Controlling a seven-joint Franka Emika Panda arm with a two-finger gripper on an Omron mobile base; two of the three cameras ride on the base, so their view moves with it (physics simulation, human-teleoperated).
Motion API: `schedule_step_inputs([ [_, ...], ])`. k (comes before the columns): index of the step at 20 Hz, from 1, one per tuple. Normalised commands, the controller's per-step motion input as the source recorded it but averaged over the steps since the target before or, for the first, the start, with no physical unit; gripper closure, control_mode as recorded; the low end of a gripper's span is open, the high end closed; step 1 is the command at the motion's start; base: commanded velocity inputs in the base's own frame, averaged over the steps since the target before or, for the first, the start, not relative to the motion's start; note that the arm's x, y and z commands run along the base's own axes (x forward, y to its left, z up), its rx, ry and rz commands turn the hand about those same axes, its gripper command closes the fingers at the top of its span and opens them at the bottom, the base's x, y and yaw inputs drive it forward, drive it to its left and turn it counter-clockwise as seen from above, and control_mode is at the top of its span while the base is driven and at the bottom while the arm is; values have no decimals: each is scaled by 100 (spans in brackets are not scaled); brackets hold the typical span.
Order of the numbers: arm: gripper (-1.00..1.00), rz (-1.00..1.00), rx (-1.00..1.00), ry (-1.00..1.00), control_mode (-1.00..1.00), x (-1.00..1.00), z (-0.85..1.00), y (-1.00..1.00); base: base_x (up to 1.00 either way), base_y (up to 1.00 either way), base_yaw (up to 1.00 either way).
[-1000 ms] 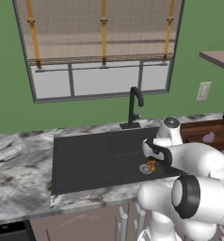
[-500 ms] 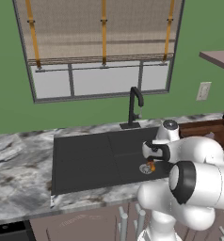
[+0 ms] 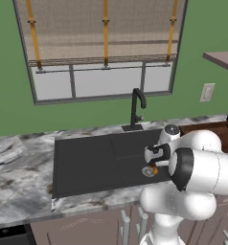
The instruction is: Pick up all produce items and place them in the sink. Turn on the sink faucet to wash them. Then turn the sink off and put them in the tray.
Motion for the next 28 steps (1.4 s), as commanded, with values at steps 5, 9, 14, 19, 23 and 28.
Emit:
schedule_step_inputs([
  [5, -100, -2, 0, 0, -100, 0, -26, 1, 0, 0, 0],
  [9, -100, -2, 0, 0, -100, 1, -20, 0, 0, 0, 0],
  [14, -100, -2, 0, 0, -100, 14, -19, 0, 0, 0, 0],
  [19, -100, -1, 0, -2, -100, 28, -15, 1, 0, 0, 0],
  [23, -100, 0, 0, -1, -100, 27, -15, 0, 0, 0, 0],
  [28, -100, 0, 0, 0, -100, 6, -13, 0, 0, 0, 0],
])
